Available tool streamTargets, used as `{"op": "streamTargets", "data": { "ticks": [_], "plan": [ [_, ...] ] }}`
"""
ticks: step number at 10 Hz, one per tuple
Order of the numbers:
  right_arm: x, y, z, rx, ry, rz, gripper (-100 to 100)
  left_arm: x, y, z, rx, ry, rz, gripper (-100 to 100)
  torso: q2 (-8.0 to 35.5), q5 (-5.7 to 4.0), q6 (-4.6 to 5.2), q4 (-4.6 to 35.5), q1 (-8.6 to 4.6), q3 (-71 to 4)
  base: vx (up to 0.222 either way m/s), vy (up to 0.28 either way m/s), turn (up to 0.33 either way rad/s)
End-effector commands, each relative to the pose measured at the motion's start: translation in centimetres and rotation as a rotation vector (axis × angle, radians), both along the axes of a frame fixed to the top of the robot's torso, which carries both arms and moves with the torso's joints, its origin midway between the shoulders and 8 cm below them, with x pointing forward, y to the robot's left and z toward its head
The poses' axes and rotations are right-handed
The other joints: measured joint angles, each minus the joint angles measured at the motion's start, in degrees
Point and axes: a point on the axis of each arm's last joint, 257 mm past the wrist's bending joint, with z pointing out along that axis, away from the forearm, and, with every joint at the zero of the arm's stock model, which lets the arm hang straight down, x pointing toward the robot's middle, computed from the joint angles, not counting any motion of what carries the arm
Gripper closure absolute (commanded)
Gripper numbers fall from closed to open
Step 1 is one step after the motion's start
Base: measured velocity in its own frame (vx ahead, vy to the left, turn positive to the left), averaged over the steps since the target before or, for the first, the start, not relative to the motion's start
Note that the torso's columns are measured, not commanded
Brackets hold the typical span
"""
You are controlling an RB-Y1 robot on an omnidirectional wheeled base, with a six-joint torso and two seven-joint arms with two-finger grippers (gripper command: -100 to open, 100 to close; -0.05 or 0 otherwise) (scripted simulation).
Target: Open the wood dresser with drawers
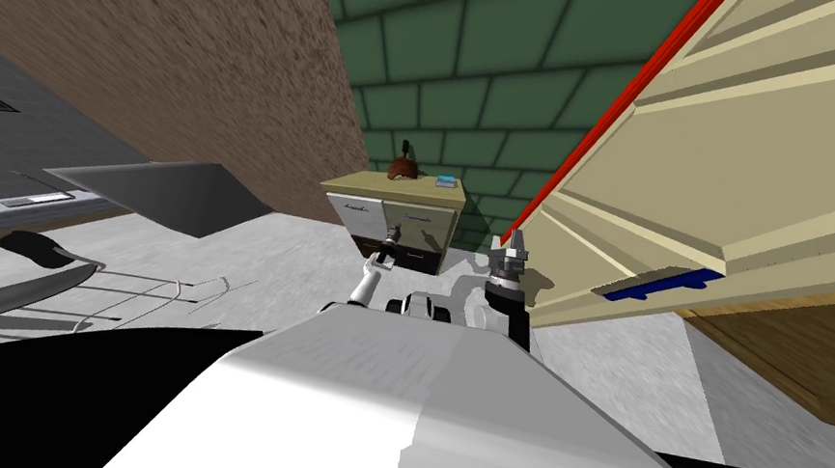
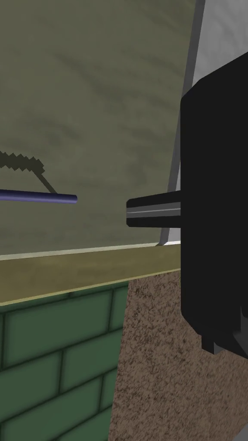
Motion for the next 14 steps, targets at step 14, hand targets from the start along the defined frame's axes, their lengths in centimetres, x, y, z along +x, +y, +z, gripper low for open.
{"op": "streamTargets", "data": {
  "ticks": [14],
  "plan": [
    [0.0,0.0,0.0,0.0,0.0,0.0,0,1.1,0.6,0.5,0.003,0.017,0.012,-100,0.6,0.03,0.0,0.2,0.09,0.4,0.055,-0.004,-0.007]
  ]
}}
